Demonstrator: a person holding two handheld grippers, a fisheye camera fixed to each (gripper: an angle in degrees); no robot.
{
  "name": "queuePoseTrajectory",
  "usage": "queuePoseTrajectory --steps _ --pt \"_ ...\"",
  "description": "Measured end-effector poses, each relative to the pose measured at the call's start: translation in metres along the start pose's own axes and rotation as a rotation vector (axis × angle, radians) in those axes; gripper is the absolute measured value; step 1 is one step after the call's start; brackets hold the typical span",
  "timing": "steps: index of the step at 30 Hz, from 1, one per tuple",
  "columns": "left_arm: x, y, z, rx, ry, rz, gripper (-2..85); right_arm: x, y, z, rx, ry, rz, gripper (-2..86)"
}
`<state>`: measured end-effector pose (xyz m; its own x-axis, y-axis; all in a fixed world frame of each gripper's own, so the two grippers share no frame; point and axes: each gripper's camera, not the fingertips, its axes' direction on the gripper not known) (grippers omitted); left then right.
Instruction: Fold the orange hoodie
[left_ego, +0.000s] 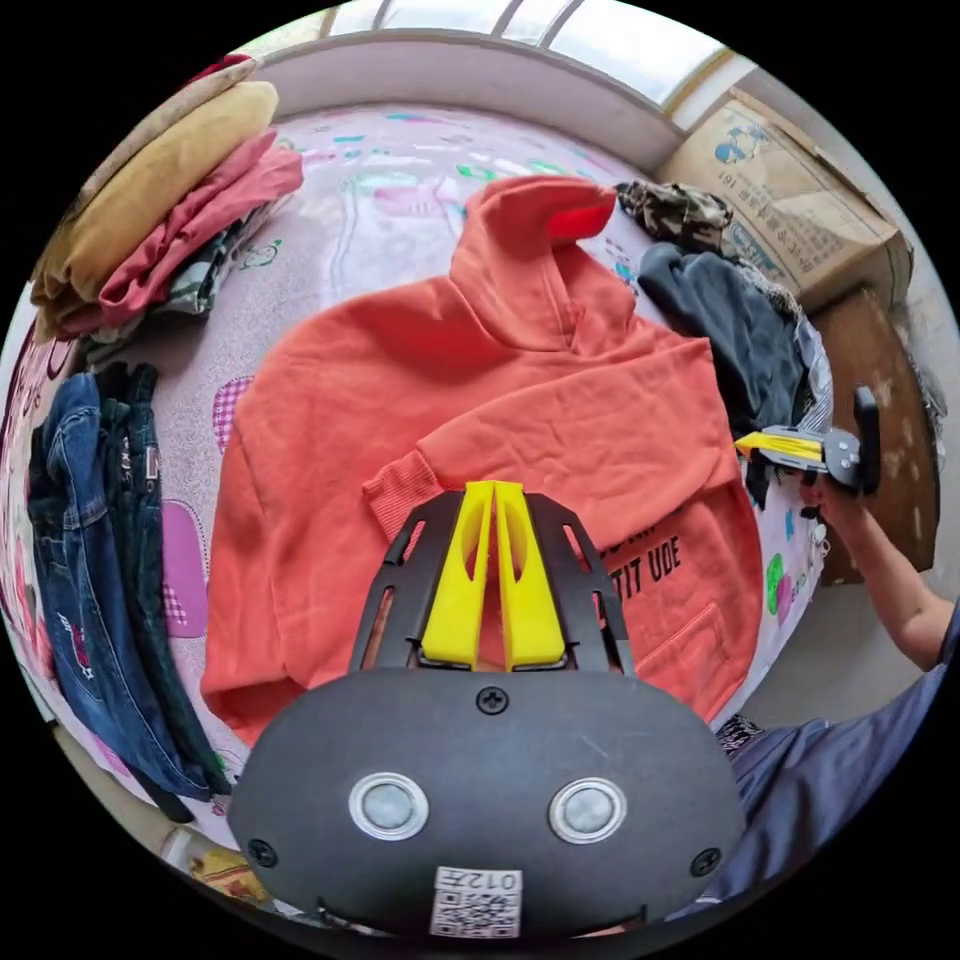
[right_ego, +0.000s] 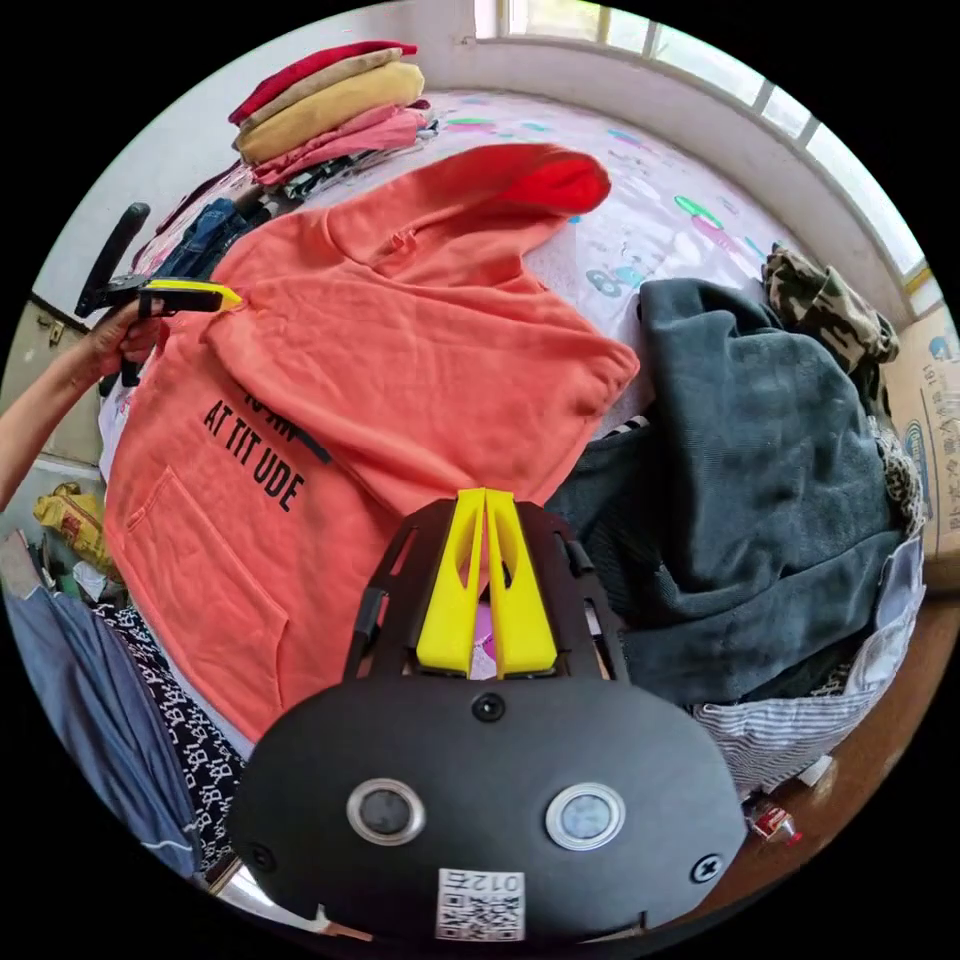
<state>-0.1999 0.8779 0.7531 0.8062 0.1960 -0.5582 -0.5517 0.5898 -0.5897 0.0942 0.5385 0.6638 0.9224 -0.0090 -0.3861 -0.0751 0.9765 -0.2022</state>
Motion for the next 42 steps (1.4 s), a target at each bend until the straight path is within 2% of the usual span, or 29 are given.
queuePoseTrajectory --steps 1,5,7,10,13,15,17,19,21,23,24,26,27,28,32,36,40,42 --pt "0.005 -0.003 -0.007 0.021 -0.006 0.020 0.3 -0.006 0.003 -0.003 0.008 -0.017 -0.015 0.1" --pt "0.026 -0.027 0.015 -0.089 -0.095 0.110 0.2 -0.032 -0.004 0.026 -0.083 -0.032 -0.119 0.1" --pt "0.020 -0.034 0.020 -0.134 -0.130 0.054 0.2 -0.038 -0.003 0.046 -0.169 -0.006 -0.157 0.0" --pt "-0.005 -0.027 0.020 -0.219 -0.190 0.005 0.0 -0.043 0.003 0.050 -0.142 0.017 -0.190 -0.1" --pt "-0.036 -0.012 0.002 -0.186 -0.034 -0.103 -0.1 -0.038 0.001 0.052 -0.129 -0.001 -0.166 0.0" --pt "-0.046 -0.001 -0.023 -0.064 -0.009 -0.144 -0.1 -0.035 -0.002 0.053 -0.130 -0.016 -0.155 0.0" --pt "-0.049 0.013 -0.061 0.152 0.076 -0.197 -0.2 -0.033 -0.003 0.052 -0.127 -0.022 -0.158 0.0" --pt "-0.035 0.012 -0.072 0.218 0.134 -0.146 -0.2 -0.032 -0.004 0.052 -0.127 -0.022 -0.159 0.0" --pt "-0.009 -0.001 -0.060 0.135 0.105 -0.043 -0.2 -0.030 -0.006 0.052 -0.133 -0.025 -0.157 0.0" --pt "0.024 -0.017 -0.029 -0.004 -0.075 0.069 -0.2 -0.027 -0.009 0.049 -0.144 -0.036 -0.153 0.1" --pt "0.029 -0.020 -0.020 -0.035 -0.105 0.079 -0.2 -0.025 -0.010 0.046 -0.149 -0.040 -0.150 0.1" --pt "0.029 -0.026 0.019 -0.221 -0.154 0.045 -0.2 -0.018 -0.016 0.021 -0.114 -0.043 -0.131 0.2" --pt "0.028 -0.025 0.014 -0.137 -0.144 0.040 -0.2 -0.015 -0.019 0.010 -0.086 -0.041 -0.127 0.3" --pt "0.023 -0.023 0.014 -0.144 -0.128 0.006 -0.2 -0.007 -0.027 -0.012 -0.015 -0.034 -0.115 0.6" --pt "0.015 -0.015 0.011 -0.110 -0.082 -0.018 -0.1 0.045 -0.102 -0.069 0.226 0.003 -0.015 2.9" --pt "0.021 -0.011 0.009 -0.108 -0.129 0.011 -0.1 0.088 -0.200 -0.066 0.247 0.073 -0.005 8.2" --pt "0.034 -0.006 0.007 -0.107 -0.221 0.071 -0.1 0.153 -0.300 -0.056 0.227 -0.124 0.179 9.8" --pt "0.037 -0.002 0.006 -0.093 -0.250 0.080 -0.1 0.167 -0.341 -0.047 0.178 -0.215 0.202 10.9"
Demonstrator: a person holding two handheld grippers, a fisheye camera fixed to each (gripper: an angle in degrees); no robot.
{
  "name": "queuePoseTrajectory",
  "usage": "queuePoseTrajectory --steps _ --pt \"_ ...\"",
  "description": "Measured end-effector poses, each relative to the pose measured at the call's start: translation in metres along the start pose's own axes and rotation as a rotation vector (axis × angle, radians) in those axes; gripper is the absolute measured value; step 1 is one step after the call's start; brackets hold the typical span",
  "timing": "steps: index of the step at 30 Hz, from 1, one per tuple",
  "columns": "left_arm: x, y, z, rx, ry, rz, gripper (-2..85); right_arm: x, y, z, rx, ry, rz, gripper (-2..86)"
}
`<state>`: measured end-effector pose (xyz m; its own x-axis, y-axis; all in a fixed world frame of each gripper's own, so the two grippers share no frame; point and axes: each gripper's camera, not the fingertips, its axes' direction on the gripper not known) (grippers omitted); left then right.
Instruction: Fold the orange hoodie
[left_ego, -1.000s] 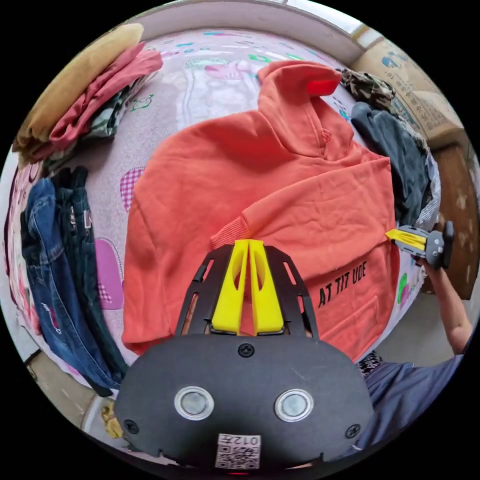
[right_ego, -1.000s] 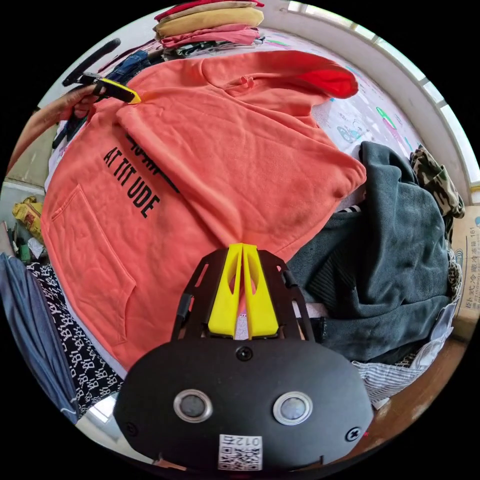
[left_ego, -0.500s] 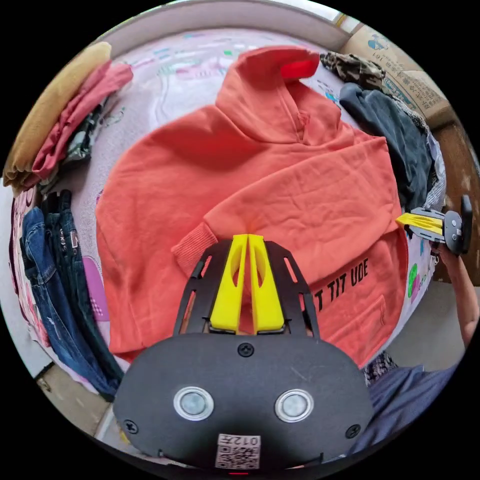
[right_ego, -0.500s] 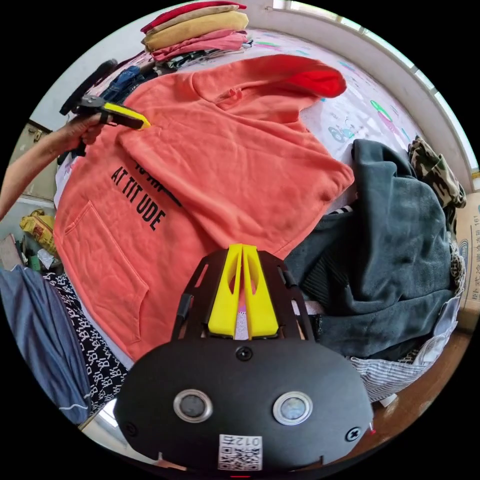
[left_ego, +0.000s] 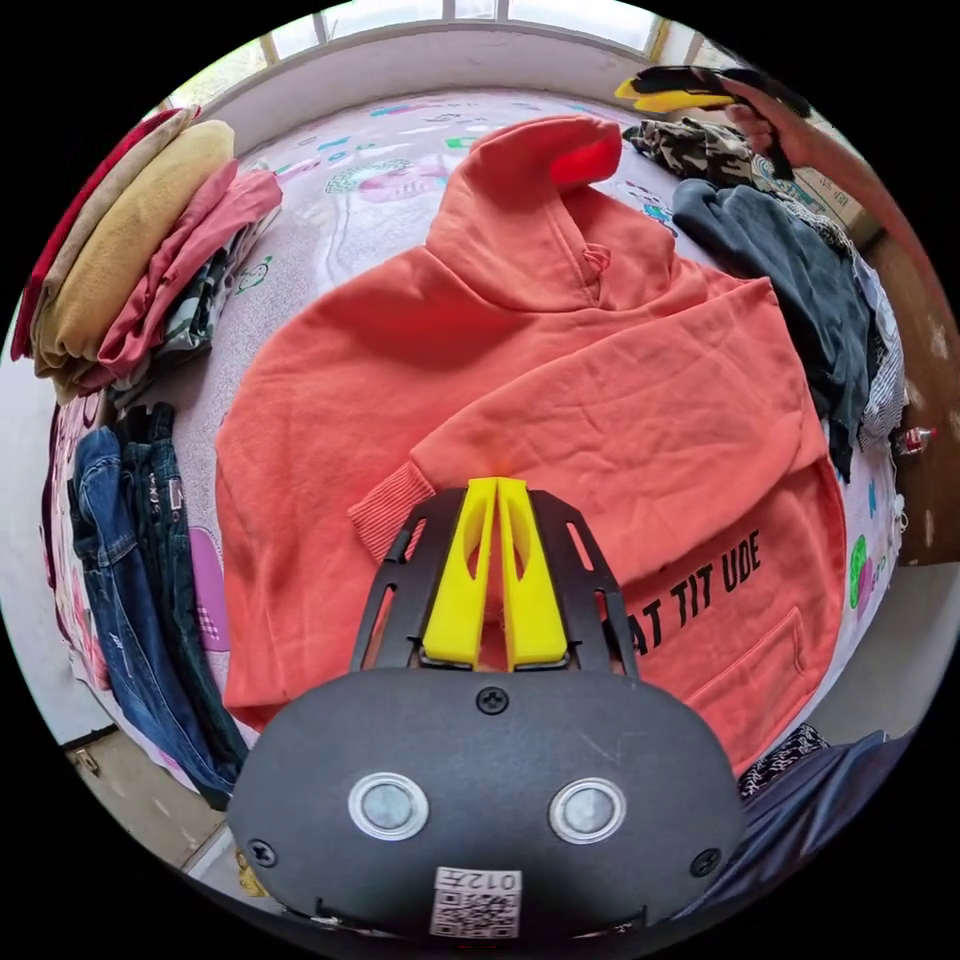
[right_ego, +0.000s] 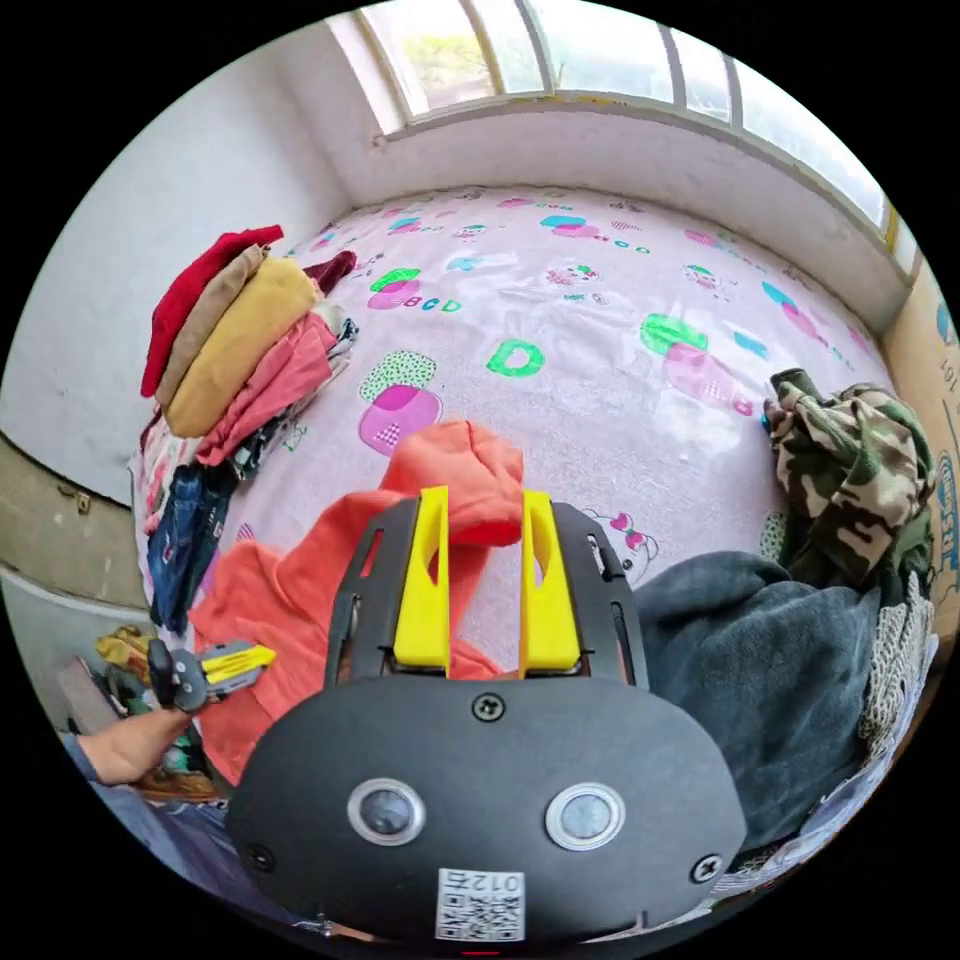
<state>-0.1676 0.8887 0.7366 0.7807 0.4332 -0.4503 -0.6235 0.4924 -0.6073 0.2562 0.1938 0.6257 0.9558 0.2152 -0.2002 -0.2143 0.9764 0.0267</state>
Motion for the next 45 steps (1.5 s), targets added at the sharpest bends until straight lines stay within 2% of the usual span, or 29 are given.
queuePoseTrajectory --steps 4,7,9,11,15,16,18,20,22,24,30,32,37,39,41,45 --pt "0.003 0.011 -0.003 0.032 -0.043 -0.002 0.0 -0.014 -0.053 0.061 -0.212 0.117 -0.054 12.9" --pt "-0.002 0.017 -0.005 0.050 -0.041 -0.022 0.1 -0.010 -0.047 0.113 -0.419 0.144 -0.045 13.2" --pt "-0.006 0.022 -0.006 0.063 -0.033 -0.027 0.1 -0.005 -0.036 0.128 -0.467 0.135 -0.011 10.9" --pt "-0.012 0.026 -0.008 0.071 -0.021 -0.036 0.1 -0.006 -0.021 0.115 -0.370 0.137 -0.016 4.0" --pt "-0.030 0.031 -0.010 0.074 0.052 -0.071 0.0 -0.019 0.003 0.055 -0.155 0.051 -0.051 2.5" --pt "-0.042 0.034 -0.010 0.081 0.119 -0.093 0.0 -0.023 0.012 0.032 -0.111 0.006 -0.052 2.3" --pt "-0.070 0.043 -0.011 0.094 0.281 -0.199 -0.1 -0.033 0.026 -0.001 -0.066 -0.051 -0.080 2.1" --pt "-0.115 0.066 -0.023 0.206 0.485 -0.390 0.0 -0.051 0.049 -0.046 -0.010 -0.091 -0.130 1.9" --pt "-0.141 0.079 -0.037 0.280 0.529 -0.482 0.0 -0.067 0.071 -0.080 0.036 -0.129 -0.161 1.8" --pt "-0.157 0.080 -0.054 0.298 0.499 -0.508 0.1 -0.085 0.098 -0.112 0.078 -0.158 -0.184 1.8" --pt "-0.165 0.023 -0.115 0.293 0.413 -0.373 0.3 -0.160 0.234 -0.201 0.220 -0.211 -0.181 1.8" --pt "-0.154 -0.003 -0.141 0.312 0.356 -0.295 0.3 -0.193 0.310 -0.221 0.286 -0.177 -0.153 2.0" --pt "-0.102 -0.043 -0.182 0.329 0.316 -0.066 0.3 -0.258 0.456 -0.205 0.377 -0.018 -0.153 2.7" --pt "-0.067 -0.055 -0.185 0.262 0.294 0.077 0.3 -0.282 0.498 -0.183 0.372 0.077 -0.177 3.2" --pt "-0.014 -0.063 -0.168 0.103 0.262 0.255 0.3 -0.309 0.541 -0.149 0.328 0.198 -0.257 4.4" --pt "0.049 -0.045 -0.124 -0.067 0.209 0.408 0.3 -0.307 0.581 -0.131 0.217 0.209 -0.274 9.1"
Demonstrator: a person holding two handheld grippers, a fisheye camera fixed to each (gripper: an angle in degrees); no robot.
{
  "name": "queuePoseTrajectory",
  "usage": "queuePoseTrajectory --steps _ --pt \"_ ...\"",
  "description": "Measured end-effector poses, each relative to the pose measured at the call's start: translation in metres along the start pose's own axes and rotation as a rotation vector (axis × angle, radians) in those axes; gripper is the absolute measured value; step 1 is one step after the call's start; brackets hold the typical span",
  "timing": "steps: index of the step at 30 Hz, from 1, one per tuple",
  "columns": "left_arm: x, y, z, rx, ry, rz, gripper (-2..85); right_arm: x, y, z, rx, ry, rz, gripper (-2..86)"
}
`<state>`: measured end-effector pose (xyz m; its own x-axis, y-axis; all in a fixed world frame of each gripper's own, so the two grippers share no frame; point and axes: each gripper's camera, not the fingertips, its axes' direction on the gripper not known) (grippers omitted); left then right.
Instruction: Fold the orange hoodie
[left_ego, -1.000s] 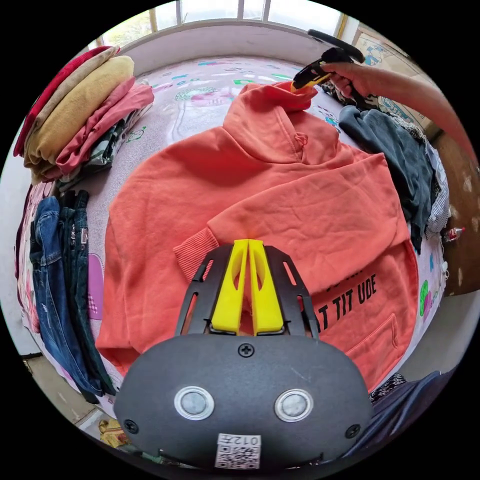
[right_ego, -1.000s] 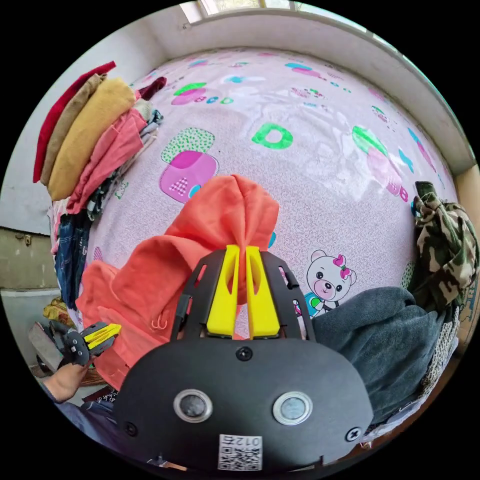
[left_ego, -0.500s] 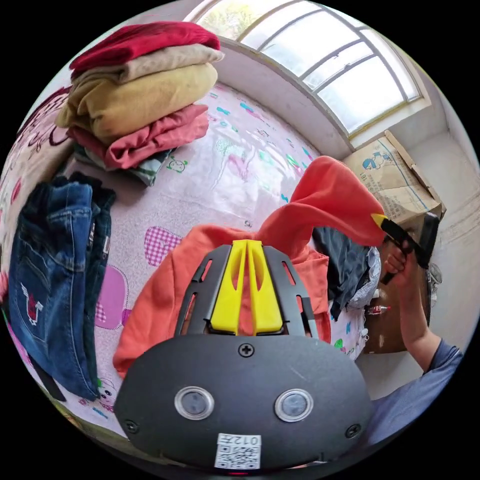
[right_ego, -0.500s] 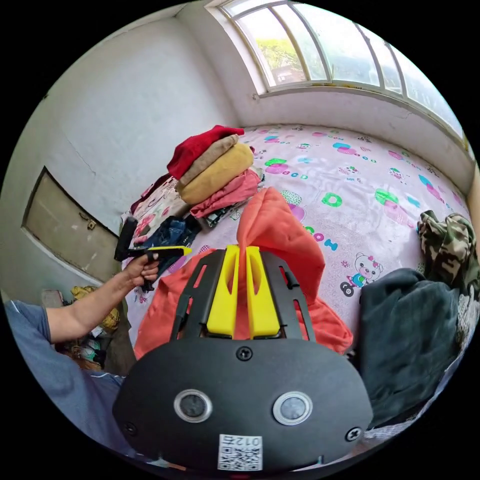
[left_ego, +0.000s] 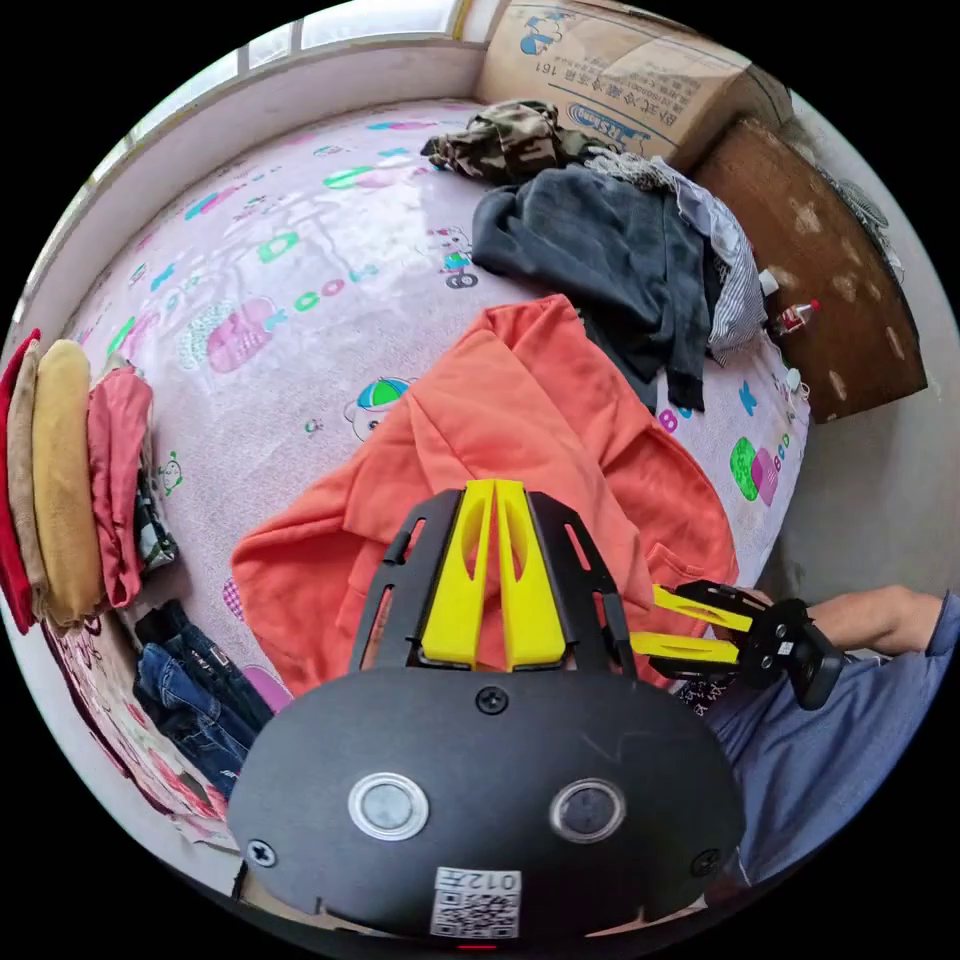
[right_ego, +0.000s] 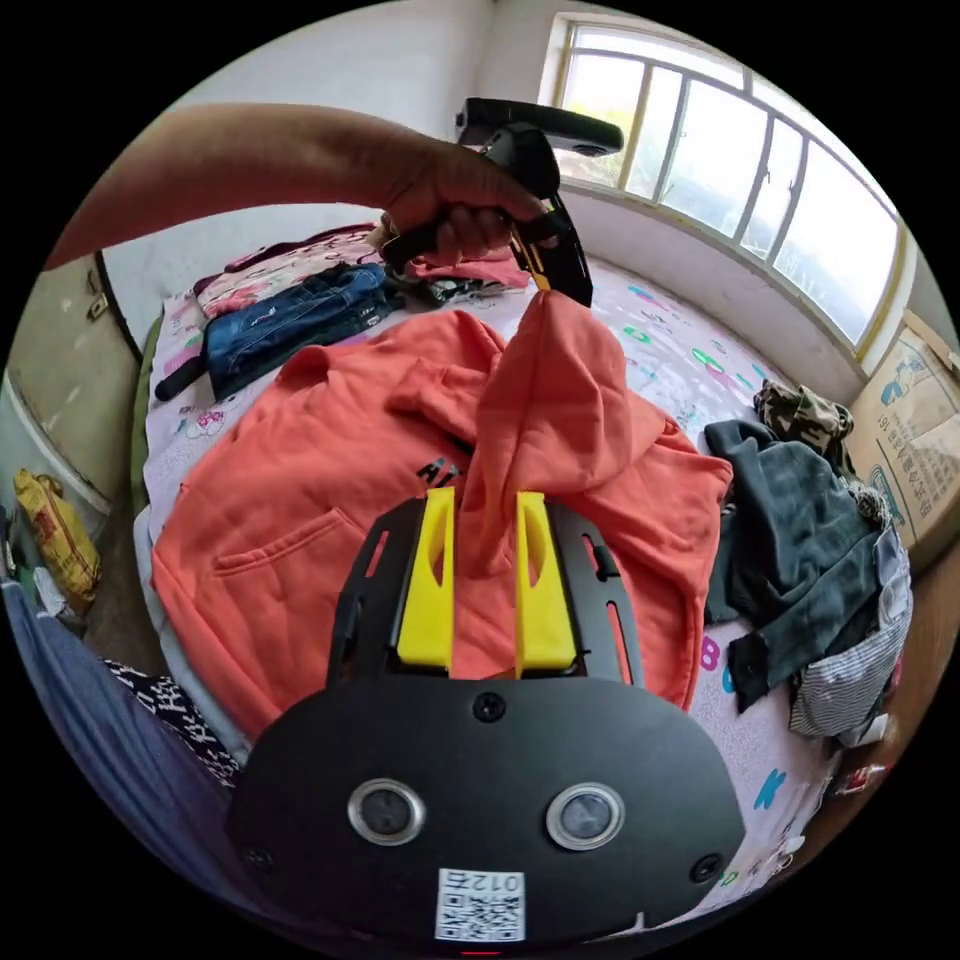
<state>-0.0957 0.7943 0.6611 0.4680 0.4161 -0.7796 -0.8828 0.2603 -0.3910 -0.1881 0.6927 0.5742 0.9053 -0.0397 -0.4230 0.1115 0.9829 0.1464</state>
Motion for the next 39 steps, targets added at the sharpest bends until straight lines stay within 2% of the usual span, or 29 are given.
queuePoseTrajectory --steps 4,6,9,11,14,16,18,21,28,33,36,39 --pt "0.032 0.007 0.032 0.037 0.177 -0.012 0.3 0.049 0.040 -0.028 -0.016 0.009 0.146 10.6" --pt "0.041 0.010 0.038 0.054 0.199 -0.014 0.2 0.077 0.048 -0.036 -0.027 0.010 0.205 9.9" --pt "0.037 0.024 0.025 0.151 0.216 -0.105 0.3 0.138 0.049 -0.041 -0.018 -0.099 0.357 8.6" --pt "0.015 0.054 0.004 0.290 0.307 -0.262 0.6 0.192 0.050 -0.032 -0.012 -0.217 0.545 7.4" --pt "-0.016 0.101 -0.001 0.446 0.474 -0.492 1.3 0.239 0.052 0.005 -0.070 -0.399 0.680 7.2" --pt "-0.026 0.120 0.014 0.401 0.516 -0.619 2.1 0.253 0.053 0.026 -0.114 -0.419 0.715 7.8" --pt "-0.022 0.127 0.031 0.288 0.433 -0.668 3.8 0.264 0.057 0.042 -0.146 -0.425 0.747 9.0" --pt "0.002 0.118 0.054 0.175 0.327 -0.614 6.2 0.275 0.064 0.065 -0.202 -0.481 0.774 10.5" --pt "0.084 0.047 0.077 0.005 -0.118 -0.317 8.2 0.294 0.083 0.073 -0.241 -0.442 0.764 2.3" --pt "0.110 0.043 0.074 -0.012 -0.280 -0.247 8.3 0.328 0.114 0.070 -0.185 -0.505 0.870 1.3" --pt "0.112 0.069 0.055 0.076 -0.331 -0.251 7.4 0.347 0.133 0.069 -0.137 -0.569 0.927 1.1" --pt "0.129 0.080 0.046 0.213 -0.279 -0.052 5.9 0.357 0.144 0.073 -0.106 -0.614 0.966 0.9"
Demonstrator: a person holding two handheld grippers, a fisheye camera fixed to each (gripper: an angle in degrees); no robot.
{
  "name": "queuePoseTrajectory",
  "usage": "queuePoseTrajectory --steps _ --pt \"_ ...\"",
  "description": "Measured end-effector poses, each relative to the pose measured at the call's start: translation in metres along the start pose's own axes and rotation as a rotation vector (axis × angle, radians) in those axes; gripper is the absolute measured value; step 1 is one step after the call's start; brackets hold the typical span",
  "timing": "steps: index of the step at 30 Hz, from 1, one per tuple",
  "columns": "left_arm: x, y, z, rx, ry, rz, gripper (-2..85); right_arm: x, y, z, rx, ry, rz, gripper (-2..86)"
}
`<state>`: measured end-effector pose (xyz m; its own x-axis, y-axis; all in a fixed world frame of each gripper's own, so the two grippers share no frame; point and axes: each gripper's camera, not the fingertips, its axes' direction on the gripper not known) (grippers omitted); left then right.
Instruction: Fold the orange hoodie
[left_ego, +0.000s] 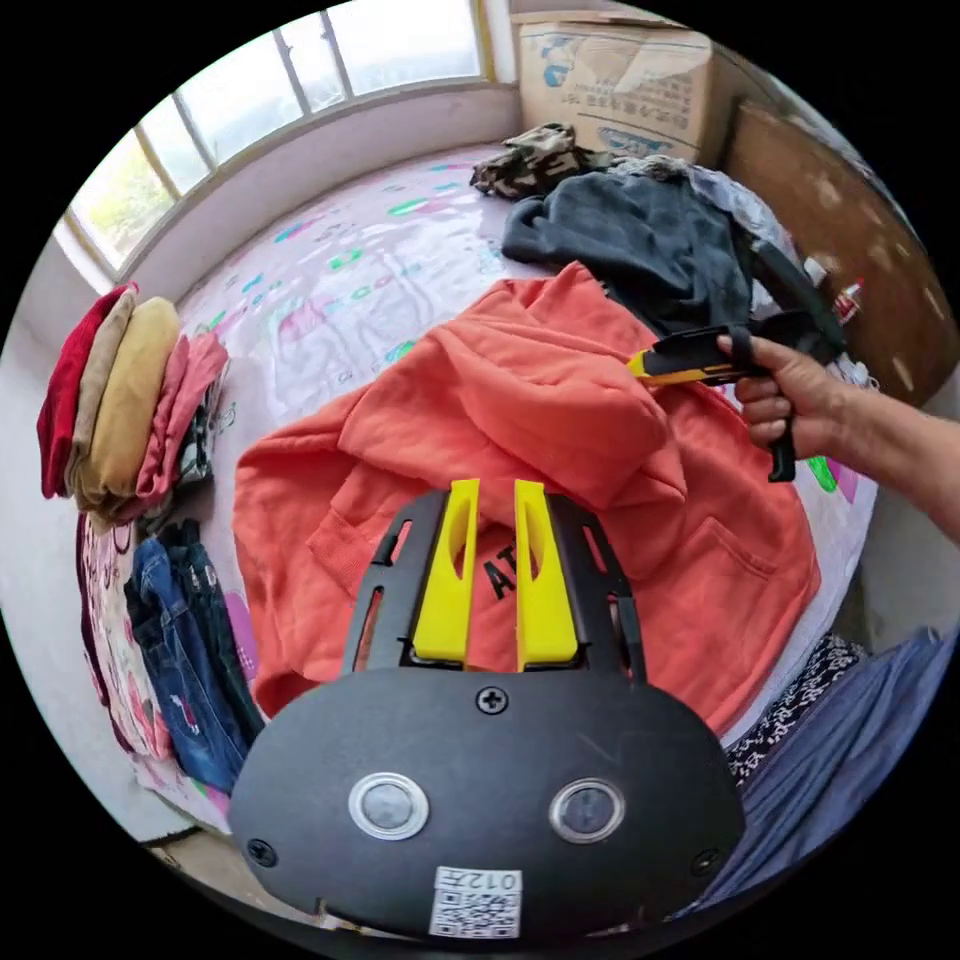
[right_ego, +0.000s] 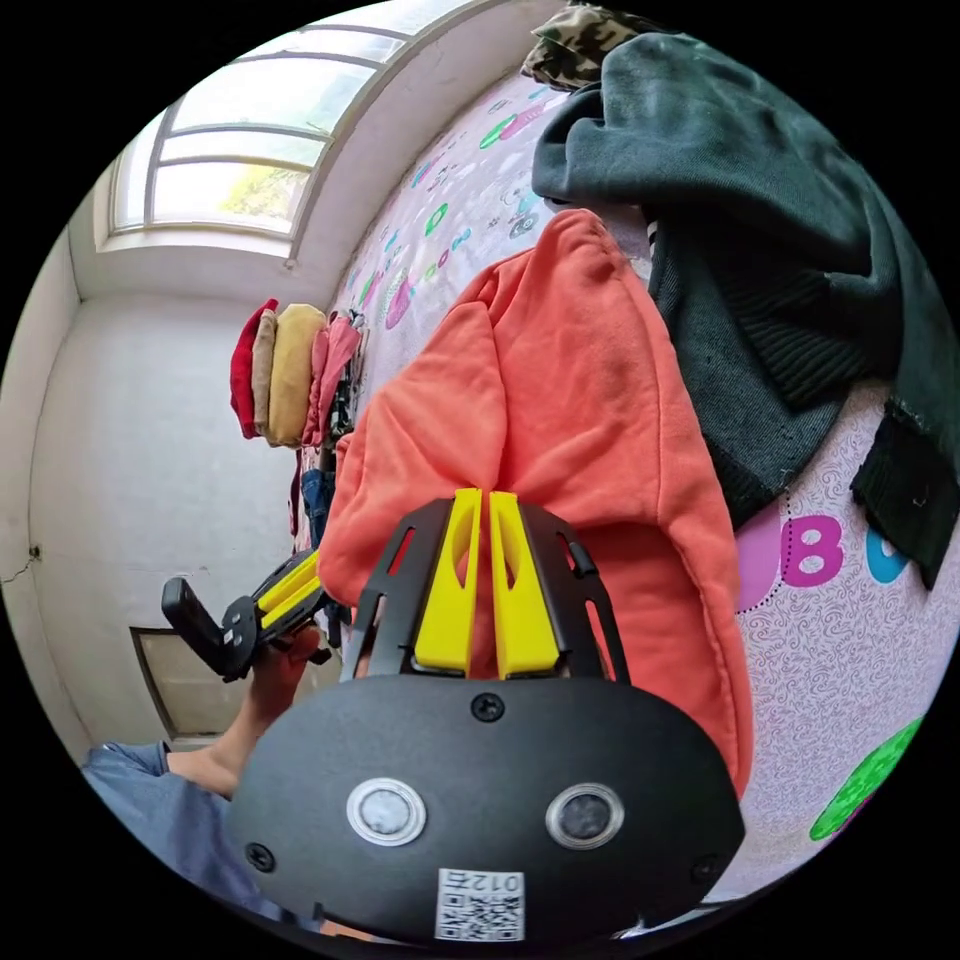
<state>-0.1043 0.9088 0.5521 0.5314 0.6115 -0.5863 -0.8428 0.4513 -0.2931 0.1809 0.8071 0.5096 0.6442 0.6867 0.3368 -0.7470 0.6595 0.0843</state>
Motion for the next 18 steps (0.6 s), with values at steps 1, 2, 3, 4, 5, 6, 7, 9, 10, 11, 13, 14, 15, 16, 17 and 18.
queuePoseTrajectory --steps 1,2,3,4,5,6,7,9,10,11,13,14,15,16,17,18 --pt "0.009 -0.001 0.000 0.025 -0.017 0.078 5.4 0.006 0.000 -0.002 0.010 -0.034 0.024 0.9" --pt "0.018 -0.006 0.009 -0.019 -0.067 0.144 5.0 0.010 0.000 -0.003 0.016 -0.054 0.039 0.9" --pt "0.022 -0.009 0.017 -0.056 -0.089 0.174 4.8 0.011 0.000 -0.003 0.015 -0.056 0.041 0.9" --pt "0.029 -0.013 0.031 -0.118 -0.111 0.228 4.4 0.011 0.000 -0.004 0.012 -0.051 0.033 0.9" --pt "0.033 -0.015 0.044 -0.156 -0.104 0.259 4.0 0.011 0.001 -0.004 0.008 -0.047 0.025 0.9" --pt "0.035 -0.016 0.050 -0.168 -0.099 0.266 3.7 0.010 0.001 -0.005 0.006 -0.046 0.023 0.9" --pt "0.037 -0.018 0.059 -0.188 -0.094 0.271 3.3 0.010 0.002 -0.005 0.005 -0.047 0.019 0.9" --pt "0.037 -0.019 0.072 -0.228 -0.088 0.263 2.7 0.011 0.003 -0.006 0.004 -0.044 0.021 0.8" --pt "0.035 -0.018 0.077 -0.241 -0.080 0.255 2.2 0.011 0.003 -0.006 0.003 -0.044 0.023 0.8" --pt "0.031 -0.016 0.078 -0.233 -0.065 0.258 1.8 0.011 0.003 -0.006 0.004 -0.044 0.025 0.8" --pt "0.016 -0.010 0.071 -0.211 -0.029 0.210 0.8 0.008 0.003 -0.008 0.012 -0.028 0.016 0.8" --pt "-0.001 -0.002 0.061 -0.167 0.032 0.141 0.5 0.003 0.003 -0.010 0.016 -0.020 -0.002 0.8" --pt "-0.011 0.003 0.056 -0.142 0.074 0.100 0.3 0.000 0.003 -0.011 0.016 -0.018 -0.014 0.8" --pt "-0.033 0.016 0.044 -0.085 0.149 0.017 0.1 -0.007 0.003 -0.013 0.011 -0.014 -0.049 0.8" --pt "-0.055 0.033 0.033 -0.022 0.213 -0.055 0.0 -0.015 0.003 -0.014 0.002 0.005 -0.092 0.8" --pt "-0.064 0.043 0.029 0.015 0.242 -0.082 0.0 -0.019 0.003 -0.014 -0.004 0.021 -0.113 0.8"
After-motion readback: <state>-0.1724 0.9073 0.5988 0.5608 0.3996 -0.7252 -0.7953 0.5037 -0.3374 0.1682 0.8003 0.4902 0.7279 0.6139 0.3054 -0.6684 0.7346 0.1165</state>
